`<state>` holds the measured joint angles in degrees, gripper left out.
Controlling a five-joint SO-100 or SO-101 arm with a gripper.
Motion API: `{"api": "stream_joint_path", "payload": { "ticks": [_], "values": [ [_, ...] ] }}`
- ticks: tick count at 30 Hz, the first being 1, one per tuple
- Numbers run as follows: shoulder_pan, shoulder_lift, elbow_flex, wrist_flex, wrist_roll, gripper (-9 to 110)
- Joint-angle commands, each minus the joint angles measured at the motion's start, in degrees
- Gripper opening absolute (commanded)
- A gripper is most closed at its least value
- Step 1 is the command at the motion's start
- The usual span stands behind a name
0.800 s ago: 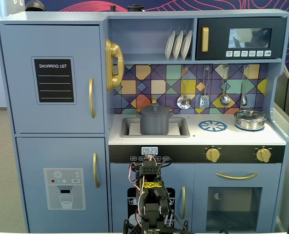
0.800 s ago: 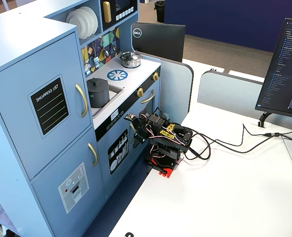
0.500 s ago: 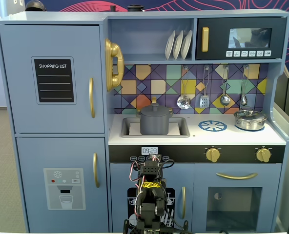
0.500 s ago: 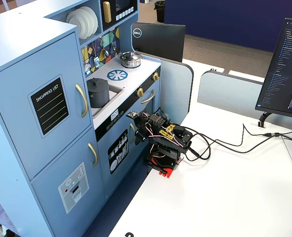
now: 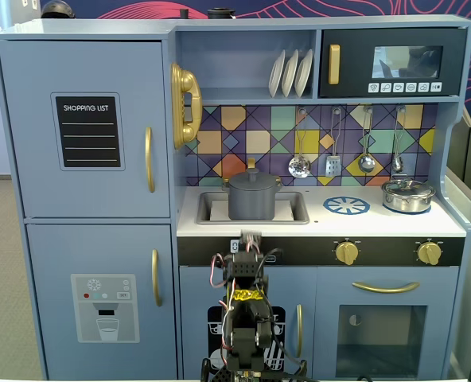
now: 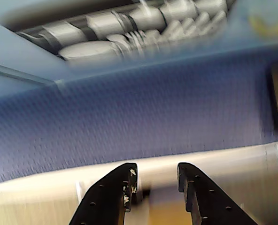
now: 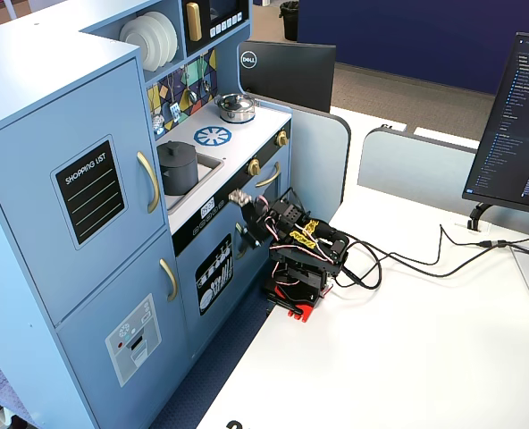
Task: Take off the lid from the gray recipient and place it on the counter
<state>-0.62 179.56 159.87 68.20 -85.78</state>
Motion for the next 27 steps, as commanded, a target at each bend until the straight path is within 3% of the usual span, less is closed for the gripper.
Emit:
{"api": "stream_joint_path", "payload": {
  "ticks": [1,8,27],
  "values": [
    [-0.97,-2.99,-10.99,-11.07,-0.18,0],
    [-0.70,-8.17,-20.30,-33.75,-2.72,0],
    [2.37,-20.04,-28.65,-50.19,-7.65,6]
  ]
}}
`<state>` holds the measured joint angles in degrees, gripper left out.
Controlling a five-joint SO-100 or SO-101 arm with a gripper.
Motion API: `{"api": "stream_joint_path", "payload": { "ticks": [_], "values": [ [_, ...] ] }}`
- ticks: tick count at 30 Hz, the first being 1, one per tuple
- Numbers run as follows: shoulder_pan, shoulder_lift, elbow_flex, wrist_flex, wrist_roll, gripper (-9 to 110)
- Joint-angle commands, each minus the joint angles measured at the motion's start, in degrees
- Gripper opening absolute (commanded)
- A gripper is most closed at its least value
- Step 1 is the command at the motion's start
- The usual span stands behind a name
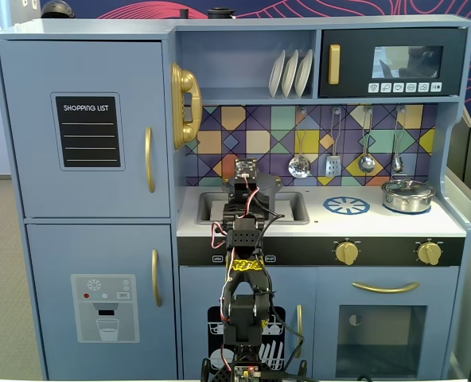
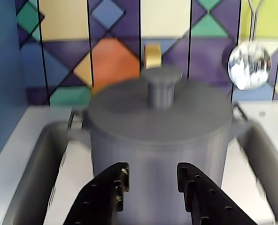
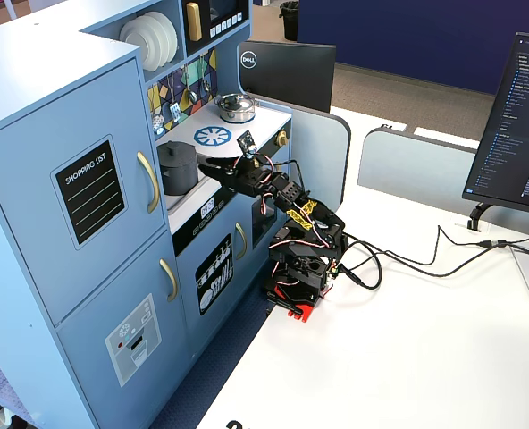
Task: Take off the lid from the gray recipient and place it on the counter
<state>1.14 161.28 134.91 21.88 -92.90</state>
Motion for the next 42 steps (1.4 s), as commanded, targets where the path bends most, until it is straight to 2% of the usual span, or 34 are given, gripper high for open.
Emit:
{"api": "stream_joint_path", "payload": {
  "ticks": [1,8,12,31,42],
  "values": [
    [0.62,-2.46,-4.22,-4.13,-0.53,9],
    [2.29,-8.00,-8.79,-5.10,-0.18,26],
    [3.08,-10.20,-11.60,-5.36,0.53,31],
    [2.37,-22.24,-10.72,-18.90,-0.62,27],
    [2.46,-31.64,-17.67,-20.74,-0.79,26]
  ]
}}
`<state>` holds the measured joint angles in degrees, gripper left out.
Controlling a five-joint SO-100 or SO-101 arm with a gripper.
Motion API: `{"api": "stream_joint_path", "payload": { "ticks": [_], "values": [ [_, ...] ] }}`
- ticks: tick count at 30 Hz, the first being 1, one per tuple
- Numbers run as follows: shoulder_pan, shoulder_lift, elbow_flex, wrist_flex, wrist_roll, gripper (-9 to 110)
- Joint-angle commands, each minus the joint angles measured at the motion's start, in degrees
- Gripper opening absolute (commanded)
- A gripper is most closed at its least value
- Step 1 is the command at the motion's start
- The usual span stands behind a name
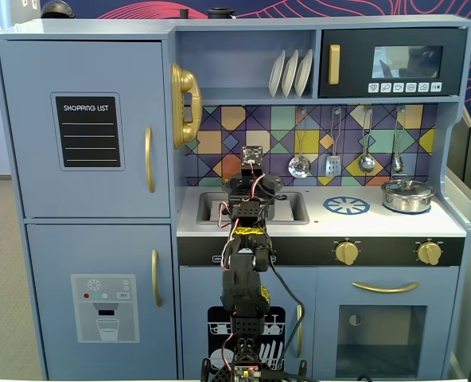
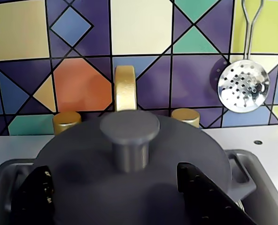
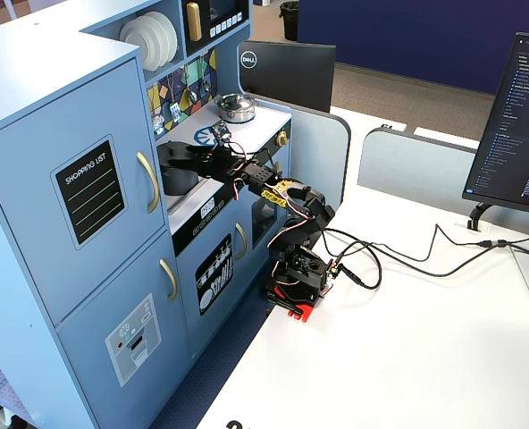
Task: Take off the lid from the gray recipient and place it on the counter
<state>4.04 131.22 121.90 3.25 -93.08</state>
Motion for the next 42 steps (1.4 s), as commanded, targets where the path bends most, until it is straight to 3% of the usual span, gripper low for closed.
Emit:
{"api": "stream_joint_path", "payload": {
  "ticks": [1,16,22,42],
  "values": [
    [-0.44,-2.20,-5.19,-2.11,-0.70,26],
    [-0.97,-10.72,-11.07,-4.75,0.09,21],
    [-2.37,-10.55,-9.32,-6.33,-1.41,0],
    [-3.60,-9.67,-12.92,-6.77,-2.29,0]
  ]
}}
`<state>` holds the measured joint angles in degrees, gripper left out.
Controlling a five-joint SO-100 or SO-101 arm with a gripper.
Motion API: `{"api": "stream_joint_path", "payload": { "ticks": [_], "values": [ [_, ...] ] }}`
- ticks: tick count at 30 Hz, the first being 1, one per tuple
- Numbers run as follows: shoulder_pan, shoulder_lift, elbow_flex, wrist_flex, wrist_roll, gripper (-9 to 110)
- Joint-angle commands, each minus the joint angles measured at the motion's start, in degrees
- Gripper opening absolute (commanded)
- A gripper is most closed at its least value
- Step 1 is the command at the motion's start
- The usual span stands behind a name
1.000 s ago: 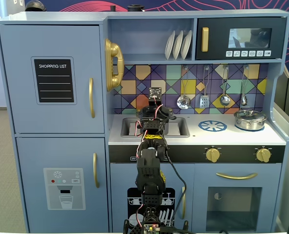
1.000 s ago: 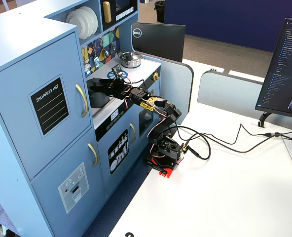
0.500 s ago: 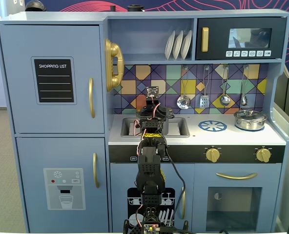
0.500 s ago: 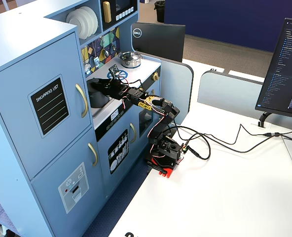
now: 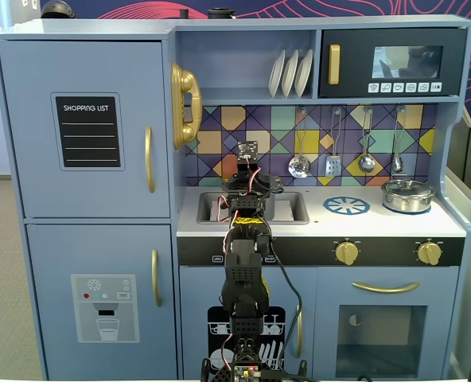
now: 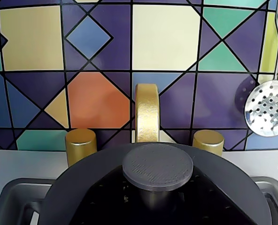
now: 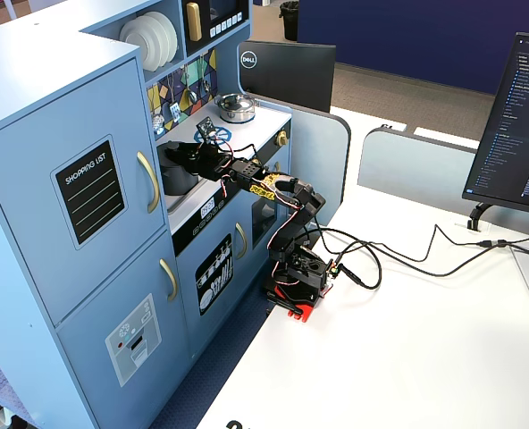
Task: Take off the lid from the gray recipient and place it on the counter
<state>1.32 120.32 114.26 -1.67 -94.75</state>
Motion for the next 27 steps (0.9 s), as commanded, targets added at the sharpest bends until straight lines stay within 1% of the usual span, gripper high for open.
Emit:
{"api": "stream_joint_path", "payload": {
  "ticks": [1,14,20,27],
  "values": [
    [-0.97,1.32,-5.71,-1.58,-0.70,0],
    [-0.79,4.13,-8.53,1.49,-1.67,0],
    [3.52,4.04,-11.07,2.46,-0.70,0],
    [11.78,4.66,-12.22,3.43,2.37,0]
  ]
}}
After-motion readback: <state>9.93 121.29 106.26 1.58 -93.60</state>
